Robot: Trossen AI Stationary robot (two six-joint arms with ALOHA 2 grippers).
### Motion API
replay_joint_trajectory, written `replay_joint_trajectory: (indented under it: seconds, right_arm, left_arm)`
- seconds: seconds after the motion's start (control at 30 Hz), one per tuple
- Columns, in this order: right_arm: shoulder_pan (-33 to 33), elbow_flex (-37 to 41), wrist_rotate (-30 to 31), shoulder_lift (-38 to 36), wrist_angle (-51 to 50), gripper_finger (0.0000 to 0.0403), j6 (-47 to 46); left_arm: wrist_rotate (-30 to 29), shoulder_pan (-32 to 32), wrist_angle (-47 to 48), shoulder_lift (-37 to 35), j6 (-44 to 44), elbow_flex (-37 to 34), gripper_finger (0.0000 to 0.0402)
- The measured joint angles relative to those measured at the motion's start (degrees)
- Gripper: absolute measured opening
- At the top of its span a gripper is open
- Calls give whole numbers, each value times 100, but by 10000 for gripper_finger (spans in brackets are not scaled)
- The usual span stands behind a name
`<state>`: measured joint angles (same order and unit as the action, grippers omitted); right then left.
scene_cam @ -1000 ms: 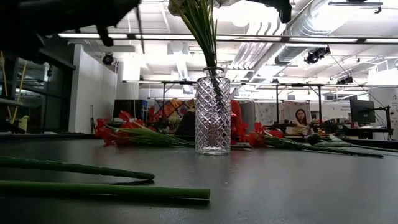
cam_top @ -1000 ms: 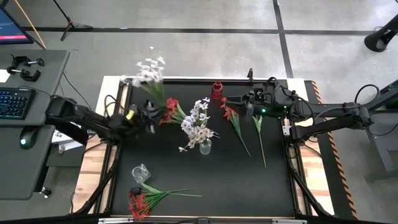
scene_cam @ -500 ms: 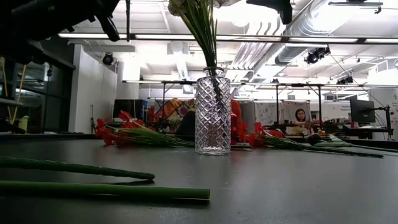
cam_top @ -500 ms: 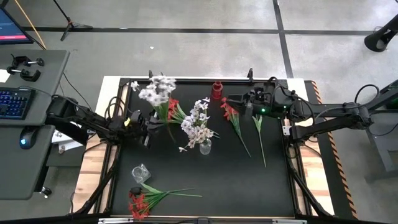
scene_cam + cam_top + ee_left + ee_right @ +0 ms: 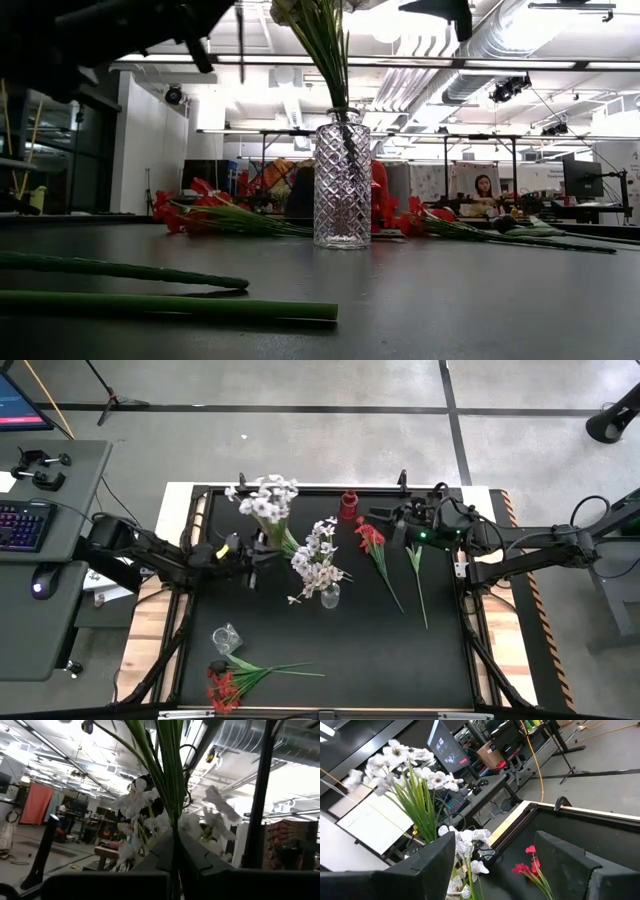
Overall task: Sort flowers into vase by color
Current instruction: Put the white flowers into the right transparent vase
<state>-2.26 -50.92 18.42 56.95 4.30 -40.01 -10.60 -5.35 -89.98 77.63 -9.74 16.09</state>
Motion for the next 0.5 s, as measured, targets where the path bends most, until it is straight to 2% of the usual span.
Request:
replay_joint_trajectory:
  seconds: [0.5]
  right_arm:
    - [0,0,61,2,6,261,152]
  left_arm:
    - [152,95,-2,1329,-172,1285,0]
